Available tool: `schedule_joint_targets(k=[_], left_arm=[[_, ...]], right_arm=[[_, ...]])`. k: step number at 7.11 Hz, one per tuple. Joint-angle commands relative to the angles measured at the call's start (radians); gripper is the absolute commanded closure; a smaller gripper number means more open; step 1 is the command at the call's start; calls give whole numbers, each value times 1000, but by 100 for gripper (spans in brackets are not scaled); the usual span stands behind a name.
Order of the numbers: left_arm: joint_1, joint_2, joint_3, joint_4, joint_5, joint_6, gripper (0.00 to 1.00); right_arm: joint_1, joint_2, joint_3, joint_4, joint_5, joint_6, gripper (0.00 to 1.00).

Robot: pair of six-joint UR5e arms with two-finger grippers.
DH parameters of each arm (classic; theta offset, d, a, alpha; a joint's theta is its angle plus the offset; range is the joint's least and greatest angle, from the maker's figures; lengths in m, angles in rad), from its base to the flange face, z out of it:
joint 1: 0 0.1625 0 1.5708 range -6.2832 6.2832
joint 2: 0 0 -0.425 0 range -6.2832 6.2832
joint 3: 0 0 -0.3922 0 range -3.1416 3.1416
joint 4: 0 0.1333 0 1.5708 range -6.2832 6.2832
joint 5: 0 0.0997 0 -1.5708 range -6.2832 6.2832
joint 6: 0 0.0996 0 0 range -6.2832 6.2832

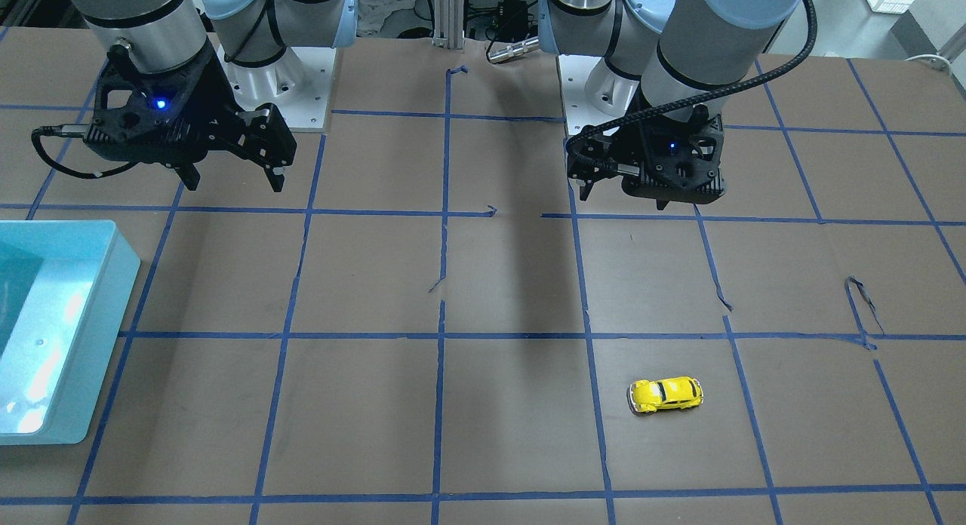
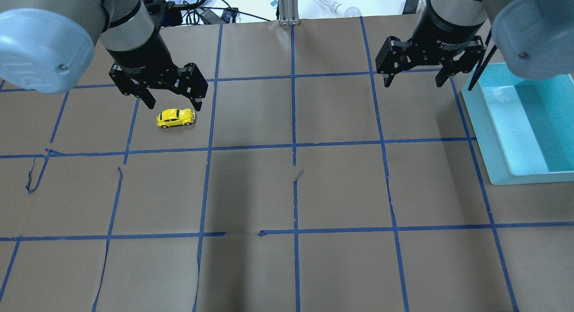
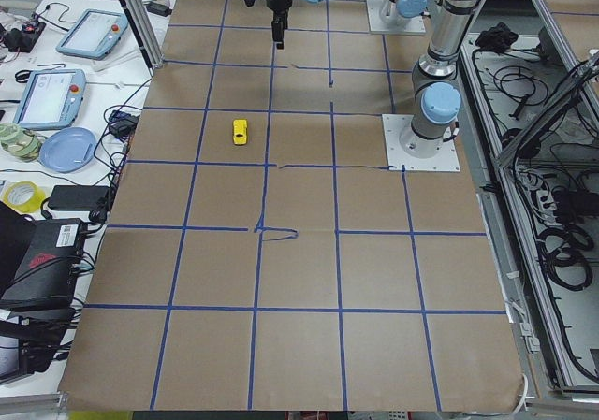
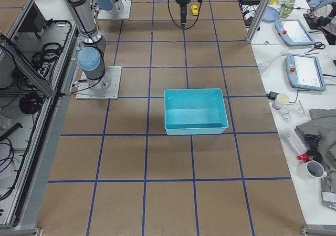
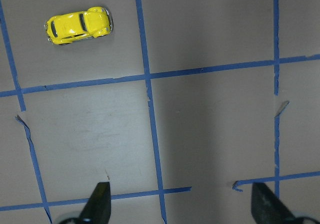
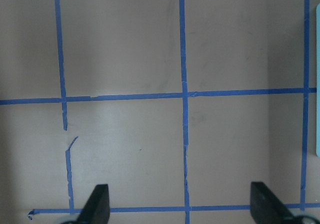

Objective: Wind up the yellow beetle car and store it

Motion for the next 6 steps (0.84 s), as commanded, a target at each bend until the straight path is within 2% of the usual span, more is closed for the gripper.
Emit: schedule_joint_targets(k=[1, 6], left_arm=[[2, 0, 0, 1, 4, 8, 0], [5, 0, 5, 1, -7, -10, 0]], right_arm=[[-1, 0, 0, 0, 0, 0, 0], [0, 0, 0, 0, 0, 0, 0]])
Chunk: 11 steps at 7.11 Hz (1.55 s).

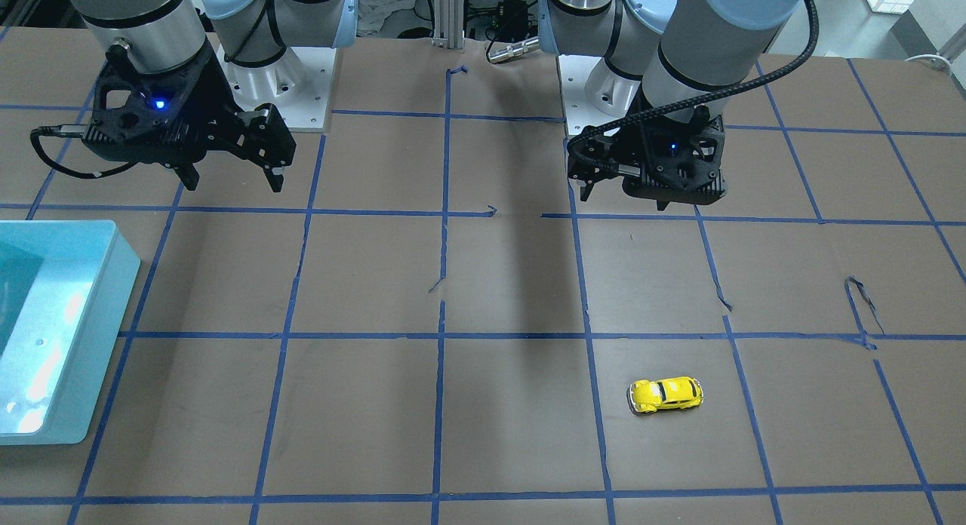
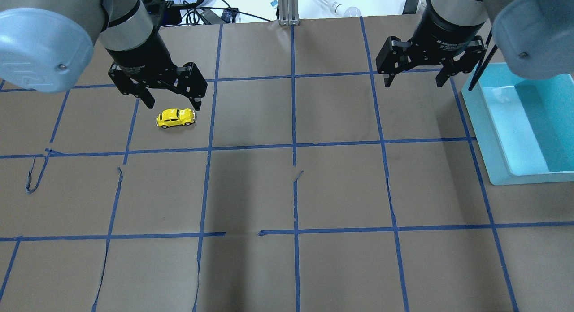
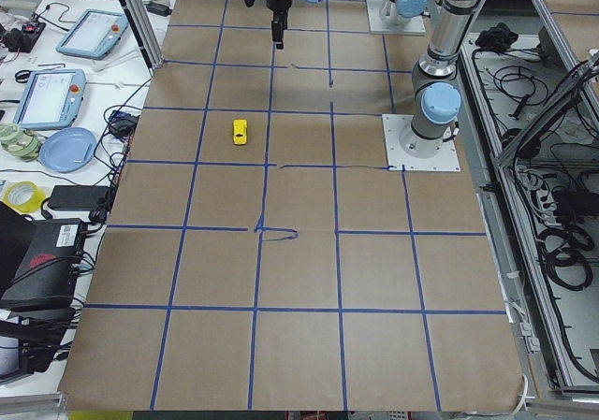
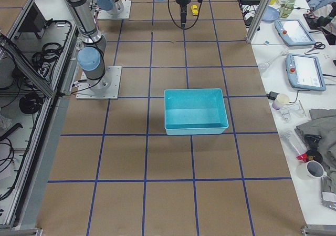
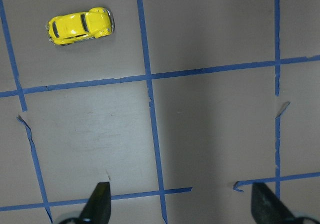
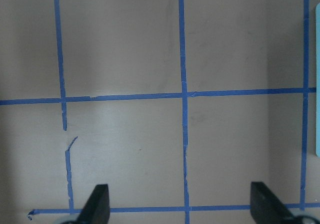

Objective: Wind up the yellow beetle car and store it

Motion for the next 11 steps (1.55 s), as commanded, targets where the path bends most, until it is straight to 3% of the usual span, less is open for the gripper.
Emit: schedule_joint_targets(k=[1, 3, 5, 11], left_arm=[[26, -23, 6, 43, -7, -36, 0], [37, -13, 0, 78, -2, -84, 0], [39, -13, 8, 69, -7, -257, 0], [75, -40, -4, 117, -1, -1052, 0]], right_arm=[[1, 0, 1, 0, 0, 0, 0], [0, 0, 1, 0, 0, 0, 0], [1, -2, 2, 2, 0, 0, 0], [1, -2, 2, 2, 0, 0, 0]])
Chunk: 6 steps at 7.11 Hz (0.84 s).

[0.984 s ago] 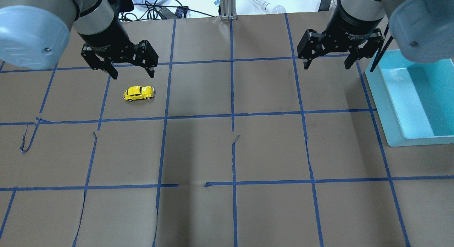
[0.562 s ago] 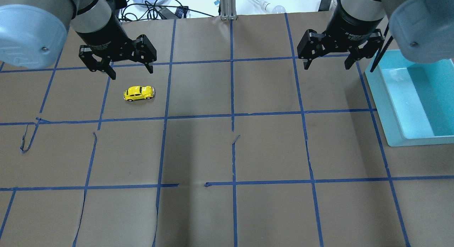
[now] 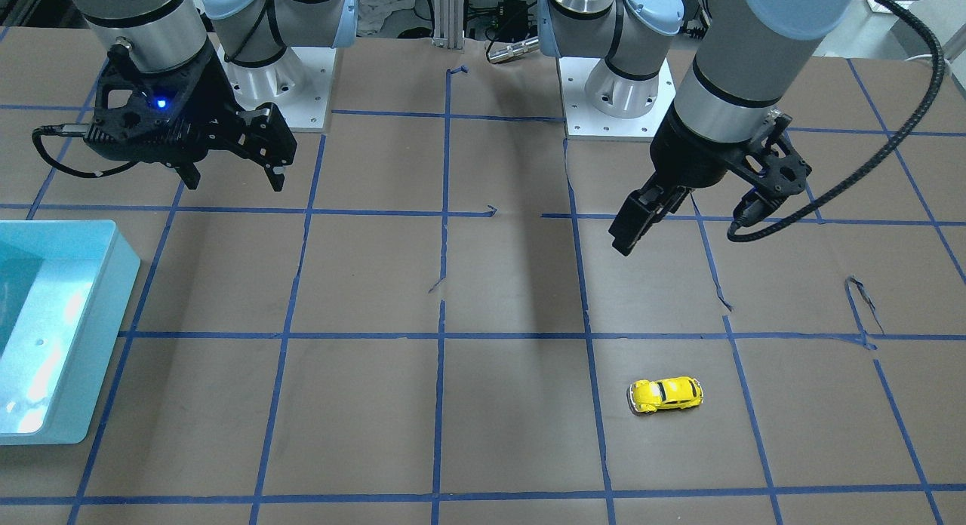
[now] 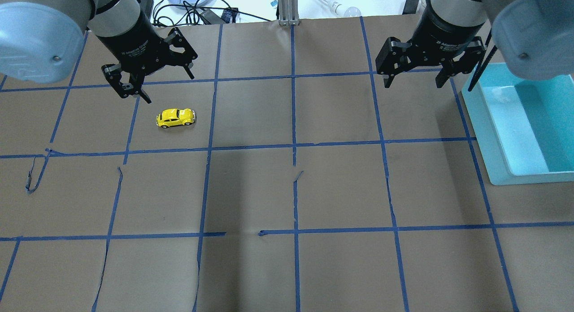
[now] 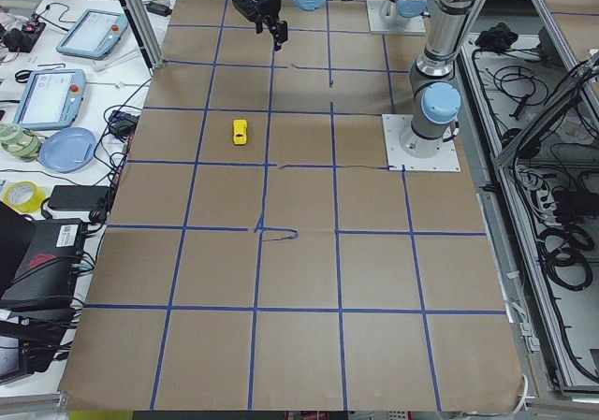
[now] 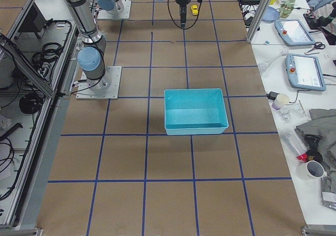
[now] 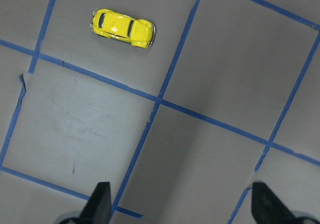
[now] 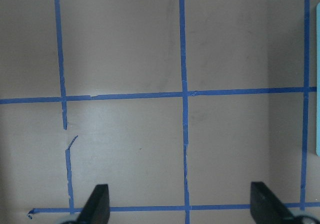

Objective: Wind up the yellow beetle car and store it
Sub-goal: 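Lower the left gripper over the yellow beetle car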

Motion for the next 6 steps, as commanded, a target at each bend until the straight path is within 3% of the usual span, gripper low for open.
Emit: schedule_joint_targets(k=[1, 4, 6], left_arm=[[40, -24, -7, 28, 2, -353, 0], [109, -99, -26, 102, 8, -469, 0], [109, -210, -55, 300, 8, -613, 0]], right_arm=[[0, 0, 0, 0, 0, 0, 0], [-2, 0, 0, 0, 0, 0, 0], [0, 0, 0, 0, 0, 0, 0]])
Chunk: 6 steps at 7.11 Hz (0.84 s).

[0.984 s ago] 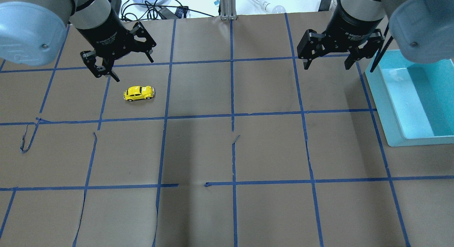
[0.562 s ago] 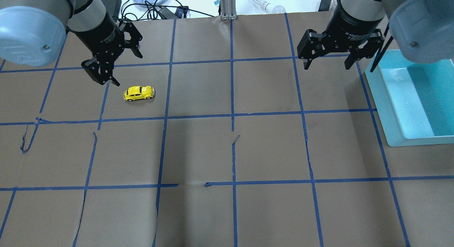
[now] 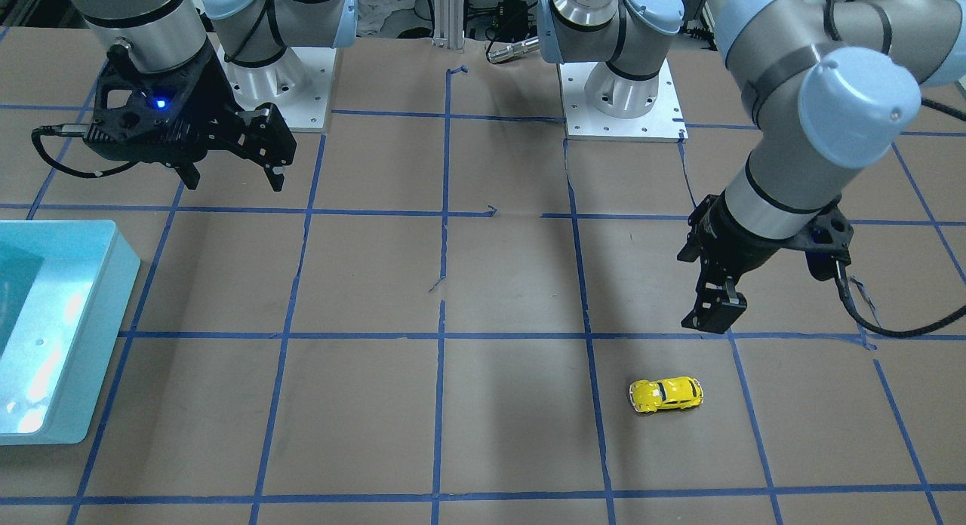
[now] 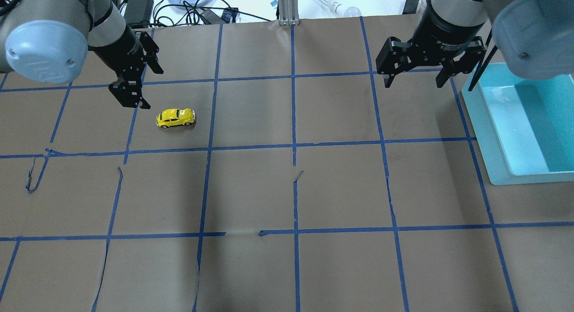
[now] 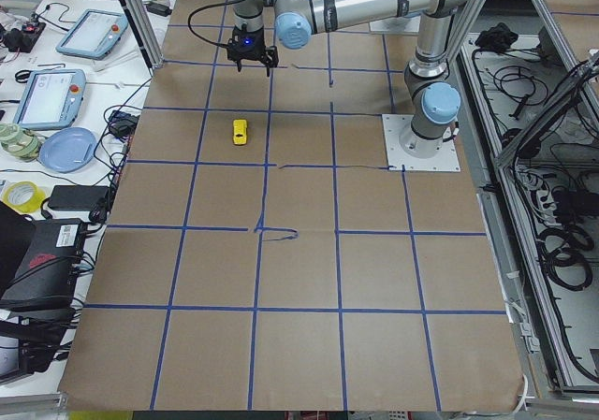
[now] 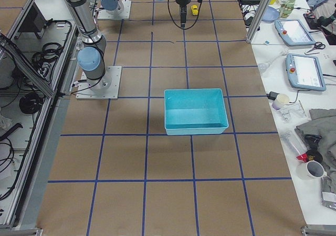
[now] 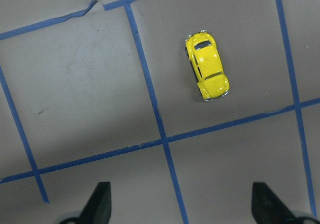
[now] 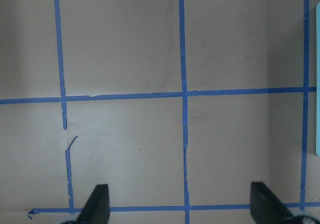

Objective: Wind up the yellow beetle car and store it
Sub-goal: 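Lower the left gripper over the yellow beetle car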

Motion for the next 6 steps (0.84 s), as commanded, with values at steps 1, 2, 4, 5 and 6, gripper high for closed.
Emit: schedule_joint_targets(k=[1, 2, 4, 5, 6], left_arm=[[3, -130, -16, 182, 2, -111, 0], [3, -165, -10, 201, 2, -171, 0], [7, -219, -17, 203, 3, -242, 0], [11, -247, -20, 203, 34, -234, 0], [11, -277, -22, 203, 47, -234, 0]], right_arm=[[1, 0, 0, 0, 0, 0, 0], [1, 1, 0, 0, 0, 0, 0], [-1, 0, 0, 0, 0, 0, 0], [1, 1, 0, 0, 0, 0, 0], [-1, 0, 0, 0, 0, 0, 0]])
